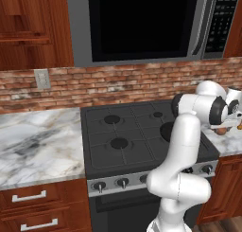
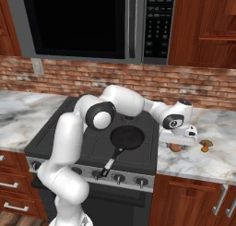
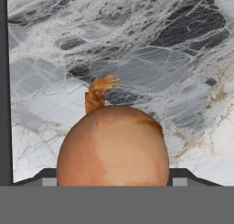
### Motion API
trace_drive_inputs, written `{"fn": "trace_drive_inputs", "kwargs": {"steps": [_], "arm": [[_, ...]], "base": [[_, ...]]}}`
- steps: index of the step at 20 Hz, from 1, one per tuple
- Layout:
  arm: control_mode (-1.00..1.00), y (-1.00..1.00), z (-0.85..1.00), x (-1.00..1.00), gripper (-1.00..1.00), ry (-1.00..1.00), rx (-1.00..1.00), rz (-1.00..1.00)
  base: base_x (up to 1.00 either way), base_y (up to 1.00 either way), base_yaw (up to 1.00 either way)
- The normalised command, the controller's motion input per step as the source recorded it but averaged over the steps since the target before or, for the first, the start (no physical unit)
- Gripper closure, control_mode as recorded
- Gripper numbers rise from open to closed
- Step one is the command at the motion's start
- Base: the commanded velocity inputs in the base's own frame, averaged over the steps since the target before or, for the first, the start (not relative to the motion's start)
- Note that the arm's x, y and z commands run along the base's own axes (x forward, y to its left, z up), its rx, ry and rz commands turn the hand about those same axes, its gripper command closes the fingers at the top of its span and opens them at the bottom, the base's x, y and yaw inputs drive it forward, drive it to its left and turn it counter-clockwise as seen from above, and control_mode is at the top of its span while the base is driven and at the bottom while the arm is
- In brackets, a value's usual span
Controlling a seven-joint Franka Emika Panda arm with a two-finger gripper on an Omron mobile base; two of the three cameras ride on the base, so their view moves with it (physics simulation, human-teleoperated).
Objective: Put the onion and mushroom in the pan. Then turn on the front right burner and set the heat to medium.
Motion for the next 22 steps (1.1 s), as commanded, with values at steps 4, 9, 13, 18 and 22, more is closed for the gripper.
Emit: {"fn": "trace_drive_inputs", "kwargs": {"steps": [4,9,13,18,22], "arm": [[-1.0,0.0,0.02,-0.09,1.0,0.0,0.0,0.0],[-1.0,0.2,0.26,-0.35,1.0,-0.01,0.0,0.0],[-1.0,0.58,0.48,-0.36,1.0,-0.04,-0.01,0.0],[-1.0,0.73,0.48,-0.09,1.0,0.0,-0.05,0.0],[-1.0,0.91,0.44,-0.05,1.0,0.0,-0.06,0.0]], "base": [[0.0,0.0,0.0],[0.0,0.0,0.0],[0.0,0.0,0.0],[0.0,0.0,0.0],[0.0,0.0,0.0]]}}
